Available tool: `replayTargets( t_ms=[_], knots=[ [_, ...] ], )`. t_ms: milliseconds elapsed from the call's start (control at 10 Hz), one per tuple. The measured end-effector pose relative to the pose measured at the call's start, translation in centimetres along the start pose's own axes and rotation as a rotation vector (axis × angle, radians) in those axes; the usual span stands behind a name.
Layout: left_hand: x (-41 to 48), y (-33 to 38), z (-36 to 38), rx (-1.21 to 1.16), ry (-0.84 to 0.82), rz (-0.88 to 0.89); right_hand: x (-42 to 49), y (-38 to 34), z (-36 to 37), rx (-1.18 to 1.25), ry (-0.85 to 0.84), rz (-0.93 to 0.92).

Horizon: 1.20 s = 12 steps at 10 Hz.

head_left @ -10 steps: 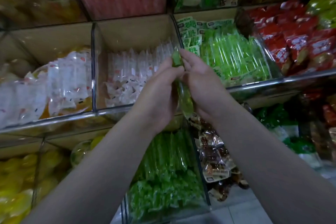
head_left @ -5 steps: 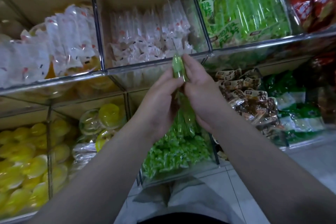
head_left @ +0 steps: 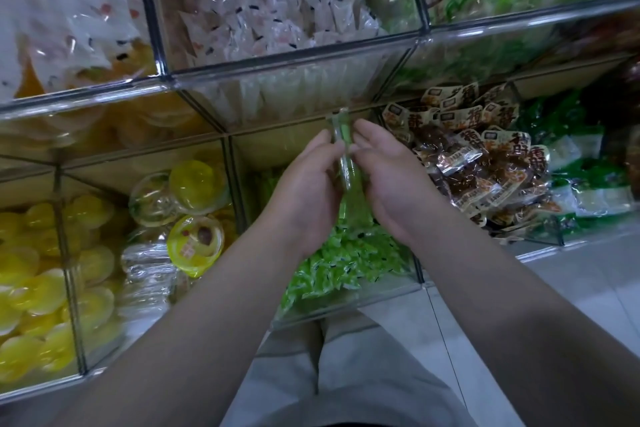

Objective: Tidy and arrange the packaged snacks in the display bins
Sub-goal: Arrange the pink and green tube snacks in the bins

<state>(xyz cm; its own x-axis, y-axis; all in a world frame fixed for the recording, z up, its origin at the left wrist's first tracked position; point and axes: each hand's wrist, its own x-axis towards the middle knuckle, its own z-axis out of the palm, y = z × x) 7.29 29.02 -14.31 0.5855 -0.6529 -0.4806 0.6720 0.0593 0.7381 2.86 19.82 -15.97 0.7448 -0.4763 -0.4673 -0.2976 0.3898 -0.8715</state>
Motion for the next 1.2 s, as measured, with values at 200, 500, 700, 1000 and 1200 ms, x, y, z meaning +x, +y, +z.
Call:
replayTargets(
  t_ms=[200, 500, 700, 1000, 1200],
  knots=[
    [0.9, -0.1, 0.4, 0.267, 0.111, -0.003, 2.2, 0.7, -0.5, 0.063, 0.019, 0.062],
    [-0.4, 0.9, 1.2, 0.108, 0.077, 0.091, 1.4, -0.6, -1.0, 0.13, -0.047, 0.008],
    [-0.7, 2.8, 3.4, -0.106, 0.005, 0.115, -0.9, -3.9, -2.2, 0.115, -0.169, -0.079],
    [-0.6, 4.3, 6.8, -0.142, -0.099, 0.178, -1.9, -8.0, -4.2, 0.122, -0.239, -0.243],
    [-0.6, 5.4, 9.8, -0.018, -0.155, 0.257, -1.6, -10.3, -5.9, 0.161, -0.25, -0.313]
  ],
)
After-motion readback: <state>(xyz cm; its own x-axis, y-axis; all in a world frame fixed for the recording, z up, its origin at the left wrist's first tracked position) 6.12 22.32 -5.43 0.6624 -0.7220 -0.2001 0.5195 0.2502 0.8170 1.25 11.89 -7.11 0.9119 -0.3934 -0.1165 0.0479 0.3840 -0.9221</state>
